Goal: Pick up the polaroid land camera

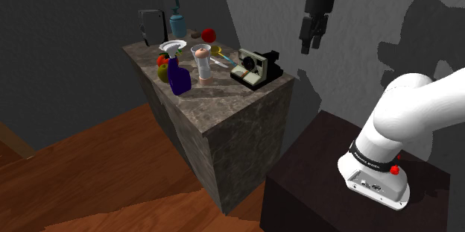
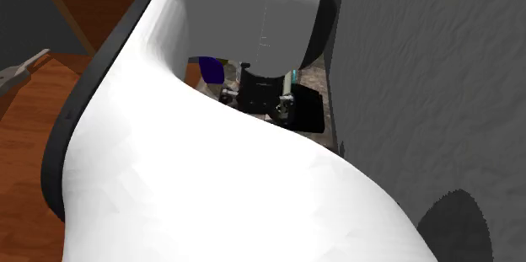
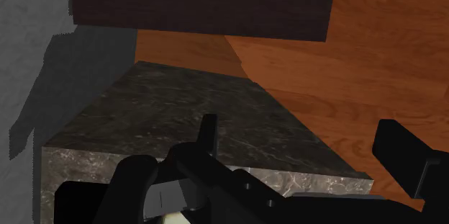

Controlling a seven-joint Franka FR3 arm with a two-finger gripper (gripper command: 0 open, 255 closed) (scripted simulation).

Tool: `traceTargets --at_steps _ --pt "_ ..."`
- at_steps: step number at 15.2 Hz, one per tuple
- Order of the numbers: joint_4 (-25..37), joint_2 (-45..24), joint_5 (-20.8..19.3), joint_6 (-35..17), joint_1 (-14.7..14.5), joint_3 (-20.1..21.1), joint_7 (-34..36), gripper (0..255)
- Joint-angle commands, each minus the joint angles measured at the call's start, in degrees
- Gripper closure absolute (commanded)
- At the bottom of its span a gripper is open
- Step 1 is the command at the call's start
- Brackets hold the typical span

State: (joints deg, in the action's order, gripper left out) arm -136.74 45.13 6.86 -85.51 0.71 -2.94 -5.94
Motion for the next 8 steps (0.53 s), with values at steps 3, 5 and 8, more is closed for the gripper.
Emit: traceTargets --at_steps 3,5,8 --pt "1.0 -3.9 -0.3 -3.3 0.2 0.1 0.0 0" --pt "2.2 -7.9 -0.7 -6.4 0.4 0.1 0.1 0" --pt "4.6 -14.0 -1.2 -10.6 0.7 0.1 0.4 0"
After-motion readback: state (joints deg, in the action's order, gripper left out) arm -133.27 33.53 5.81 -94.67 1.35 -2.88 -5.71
